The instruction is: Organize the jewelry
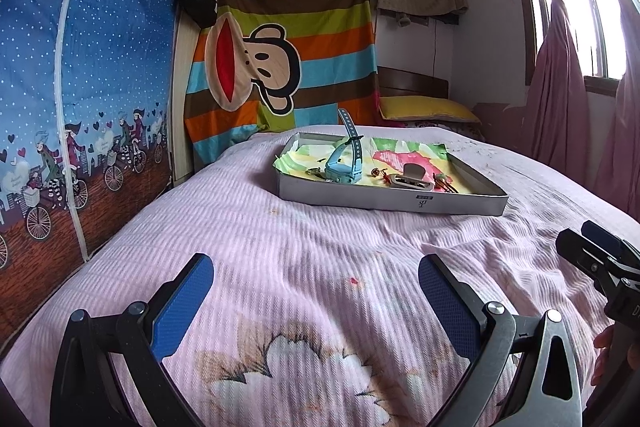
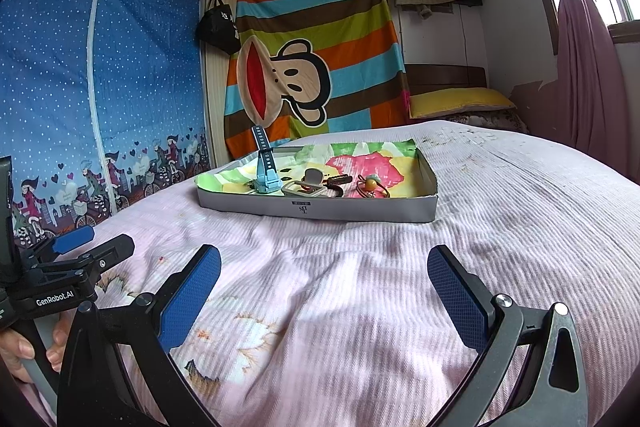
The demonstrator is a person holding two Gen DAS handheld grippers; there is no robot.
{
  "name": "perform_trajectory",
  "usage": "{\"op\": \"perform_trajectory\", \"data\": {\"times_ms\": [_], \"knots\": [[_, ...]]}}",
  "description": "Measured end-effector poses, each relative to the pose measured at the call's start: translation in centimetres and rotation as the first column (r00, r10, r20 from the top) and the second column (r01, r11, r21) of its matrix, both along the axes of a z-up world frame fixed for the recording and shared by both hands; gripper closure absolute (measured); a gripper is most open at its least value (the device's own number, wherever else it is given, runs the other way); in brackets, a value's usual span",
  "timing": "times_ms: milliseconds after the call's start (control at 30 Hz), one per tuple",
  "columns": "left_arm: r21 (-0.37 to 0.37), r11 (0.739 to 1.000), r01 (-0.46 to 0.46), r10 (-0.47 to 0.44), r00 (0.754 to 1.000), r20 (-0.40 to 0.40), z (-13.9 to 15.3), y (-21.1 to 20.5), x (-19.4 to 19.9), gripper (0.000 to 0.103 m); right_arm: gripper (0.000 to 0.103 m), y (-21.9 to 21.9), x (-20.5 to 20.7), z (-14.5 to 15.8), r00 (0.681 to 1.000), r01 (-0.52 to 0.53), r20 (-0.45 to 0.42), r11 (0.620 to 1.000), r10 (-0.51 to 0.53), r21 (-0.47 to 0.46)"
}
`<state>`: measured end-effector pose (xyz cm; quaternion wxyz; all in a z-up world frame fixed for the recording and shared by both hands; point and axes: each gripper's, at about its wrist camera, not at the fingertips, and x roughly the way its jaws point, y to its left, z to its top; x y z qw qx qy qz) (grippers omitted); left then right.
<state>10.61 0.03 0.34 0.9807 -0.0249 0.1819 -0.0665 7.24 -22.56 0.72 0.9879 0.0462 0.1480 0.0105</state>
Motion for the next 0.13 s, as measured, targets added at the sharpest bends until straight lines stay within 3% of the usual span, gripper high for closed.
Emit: {"op": "perform_trajectory", "data": {"times_ms": [133], "knots": [[0.0,1.0,-0.002,0.002,1.0,0.001,0.0,0.01,0.01,0.0,0.002,-0.01,0.01,0.0,1.0,0.0,0.0,1.0,0.0,0.0]]}}
